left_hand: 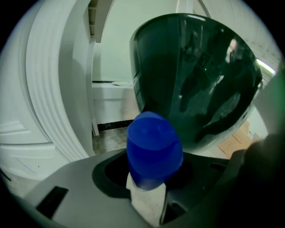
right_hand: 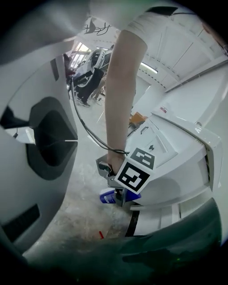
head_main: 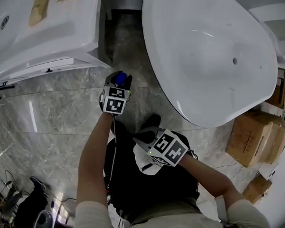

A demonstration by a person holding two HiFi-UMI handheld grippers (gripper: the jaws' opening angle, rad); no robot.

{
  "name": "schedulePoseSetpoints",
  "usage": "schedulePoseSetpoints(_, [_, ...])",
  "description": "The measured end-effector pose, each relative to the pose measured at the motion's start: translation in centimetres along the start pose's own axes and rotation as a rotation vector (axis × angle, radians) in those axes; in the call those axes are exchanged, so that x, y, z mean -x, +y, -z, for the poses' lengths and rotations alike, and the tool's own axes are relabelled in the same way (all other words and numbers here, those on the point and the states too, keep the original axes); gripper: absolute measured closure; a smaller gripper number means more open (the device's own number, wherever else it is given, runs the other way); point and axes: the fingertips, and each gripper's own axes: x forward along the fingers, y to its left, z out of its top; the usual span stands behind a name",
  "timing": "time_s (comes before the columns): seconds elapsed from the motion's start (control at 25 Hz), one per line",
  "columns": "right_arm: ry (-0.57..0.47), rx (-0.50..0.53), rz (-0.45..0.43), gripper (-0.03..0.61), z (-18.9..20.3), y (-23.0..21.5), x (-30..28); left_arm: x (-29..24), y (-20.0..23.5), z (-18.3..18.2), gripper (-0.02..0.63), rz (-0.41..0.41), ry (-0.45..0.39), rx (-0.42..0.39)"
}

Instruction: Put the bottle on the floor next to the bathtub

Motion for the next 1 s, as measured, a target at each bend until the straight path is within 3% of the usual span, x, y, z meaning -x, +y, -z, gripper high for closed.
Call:
schedulePoseSetpoints(0.32, [0.04,0.124,0.029,0.549,1.9,-6.4,-6.3,-7.5,2.1,2.5,0.41,0.02,-0.03,-0.09])
schedulePoseSetpoints(0.44, [0.075,0.184,0.06,0.549,3.1,-9.2,-8.9,-10.0,2.9,4.3,0.41,0.047,-0.057,-0.092])
schedulePoseSetpoints(0.64, [0.08,0.292,0.081,0.551,4.0,-12.3,-12.6,-14.4,5.4,8.4,0.41,0.008,-0.066,-0.092])
schedulePoseSetpoints(1.0, [-0.013,0.264,0.11,0.549,5.1,-16.4,-17.0,-22.0,7.2,14.2,0.41,0.005,-0.024,-0.159])
